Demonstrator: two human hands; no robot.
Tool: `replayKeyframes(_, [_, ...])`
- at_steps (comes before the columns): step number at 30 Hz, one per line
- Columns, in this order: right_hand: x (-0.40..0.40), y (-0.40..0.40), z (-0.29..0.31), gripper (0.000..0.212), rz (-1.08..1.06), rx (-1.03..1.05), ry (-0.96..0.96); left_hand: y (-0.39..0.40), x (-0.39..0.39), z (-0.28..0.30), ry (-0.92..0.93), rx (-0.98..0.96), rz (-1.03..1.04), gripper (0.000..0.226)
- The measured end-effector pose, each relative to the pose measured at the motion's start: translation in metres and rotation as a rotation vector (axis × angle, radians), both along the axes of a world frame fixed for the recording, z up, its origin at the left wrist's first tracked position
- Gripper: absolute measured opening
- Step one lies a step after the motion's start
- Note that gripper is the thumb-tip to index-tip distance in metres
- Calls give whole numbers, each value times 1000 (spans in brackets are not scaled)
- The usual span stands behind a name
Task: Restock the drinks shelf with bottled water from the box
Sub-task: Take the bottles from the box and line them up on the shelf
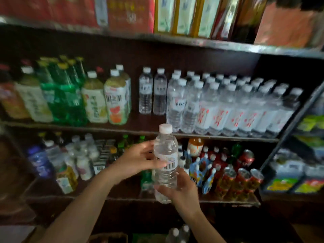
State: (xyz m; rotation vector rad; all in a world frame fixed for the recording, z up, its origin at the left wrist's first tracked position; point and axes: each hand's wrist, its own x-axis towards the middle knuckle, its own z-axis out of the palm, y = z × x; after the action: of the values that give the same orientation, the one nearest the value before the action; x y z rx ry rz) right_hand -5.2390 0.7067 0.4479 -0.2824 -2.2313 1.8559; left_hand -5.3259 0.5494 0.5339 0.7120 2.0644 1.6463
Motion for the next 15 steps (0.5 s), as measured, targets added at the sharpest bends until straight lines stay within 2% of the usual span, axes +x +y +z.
replayKeyframes(5, [-31,-6,55,53,4,11,53,1,-16,33,63,30,119,82])
replayKeyframes(11, [-90,1,79,52,30,46,104,13,-68,58,103,25,207,70])
replayKeyframes(15, [-138,5,79,46,8,146,96,21,-106,67,147,-76,205,68])
